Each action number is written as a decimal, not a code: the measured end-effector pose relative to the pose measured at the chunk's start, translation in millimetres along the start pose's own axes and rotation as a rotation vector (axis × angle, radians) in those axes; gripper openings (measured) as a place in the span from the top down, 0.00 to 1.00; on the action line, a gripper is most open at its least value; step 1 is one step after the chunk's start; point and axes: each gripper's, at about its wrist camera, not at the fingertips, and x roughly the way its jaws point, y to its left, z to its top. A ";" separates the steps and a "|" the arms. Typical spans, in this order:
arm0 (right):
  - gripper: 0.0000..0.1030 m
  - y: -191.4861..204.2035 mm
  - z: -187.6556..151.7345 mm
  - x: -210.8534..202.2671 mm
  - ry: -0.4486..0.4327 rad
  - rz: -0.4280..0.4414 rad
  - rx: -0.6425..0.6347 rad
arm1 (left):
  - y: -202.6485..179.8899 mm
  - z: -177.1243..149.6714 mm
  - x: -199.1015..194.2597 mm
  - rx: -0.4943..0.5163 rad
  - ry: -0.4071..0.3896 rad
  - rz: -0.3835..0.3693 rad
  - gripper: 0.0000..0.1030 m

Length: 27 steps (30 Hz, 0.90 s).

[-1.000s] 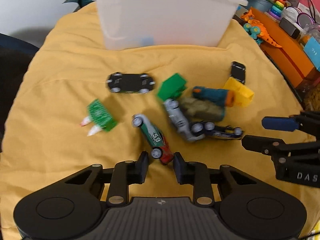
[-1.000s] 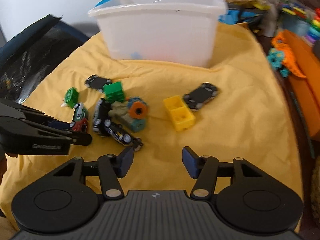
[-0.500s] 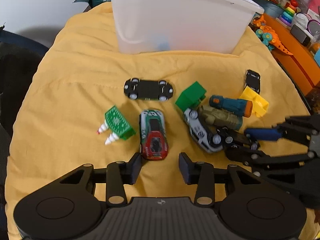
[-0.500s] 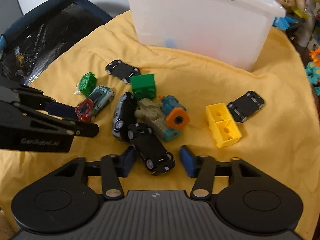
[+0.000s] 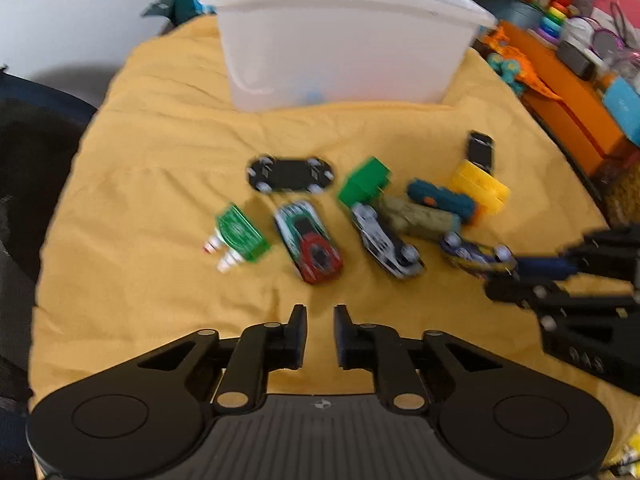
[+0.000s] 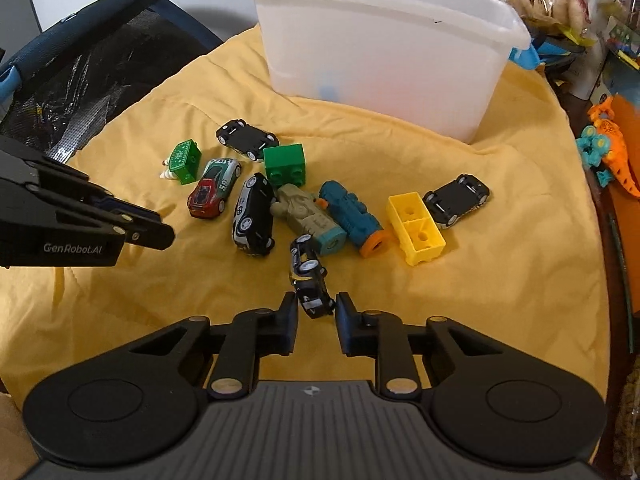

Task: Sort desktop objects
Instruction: 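Grasp the red-green race car with the left tool while the right tool grasps a dark blue car, then carry both cars to the bin and open both tools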

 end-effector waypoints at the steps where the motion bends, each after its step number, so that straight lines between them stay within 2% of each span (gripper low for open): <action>1: 0.77 -0.1 -0.3 1.4 0.003 0.002 0.002 | 2.2 5.4 2.3 -0.024 -0.004 0.012 0.62; 2: 0.77 0.3 -1.0 3.2 0.010 0.001 0.006 | 3.8 10.8 6.2 -0.048 -0.005 0.017 0.47; 3: 0.77 0.4 -2.2 4.4 0.014 -0.001 0.013 | 4.6 16.3 10.1 -0.073 -0.010 0.019 0.41; 6: 0.70 -3.1 -3.1 6.5 0.005 0.010 0.052 | 2.8 28.3 22.2 -0.109 0.000 0.014 0.41; 7: 0.61 -4.8 -2.2 8.4 0.000 0.005 0.059 | 0.9 31.5 25.9 -0.113 -0.002 0.007 0.41; 8: 0.58 -6.1 -0.9 11.1 -0.002 -0.001 0.060 | -0.5 34.1 29.8 -0.114 -0.005 0.009 0.42; 12: 0.58 -10.1 6.4 23.3 0.002 0.005 0.063 | 6.0 39.7 45.6 -0.144 0.014 0.004 0.55; 15: 0.61 -7.5 9.5 27.6 0.008 -0.014 0.038 | 4.7 37.9 44.6 -0.080 0.011 0.007 0.66; 17: 0.75 -4.3 7.5 25.8 0.001 -0.016 0.013 | 5.7 32.0 40.8 -0.045 0.014 -0.002 0.67; 19: 0.81 -0.7 4.1 23.2 -0.002 -0.017 -0.009 | 7.7 23.3 35.6 -0.030 0.019 -0.006 0.67; 21: 0.81 1.0 0.7 18.8 -0.009 -0.018 -0.014 | 6.8 15.4 26.9 -0.011 0.022 -0.008 0.67; 24: 0.81 -4.3 -1.6 10.9 -0.024 -0.008 0.013 | -6.4 4.6 10.6 0.072 0.003 0.038 0.67; 27: 0.81 -11.7 -4.0 16.7 -0.003 -0.004 0.055 | -18.4 -0.3 7.5 0.117 -0.003 0.060 0.67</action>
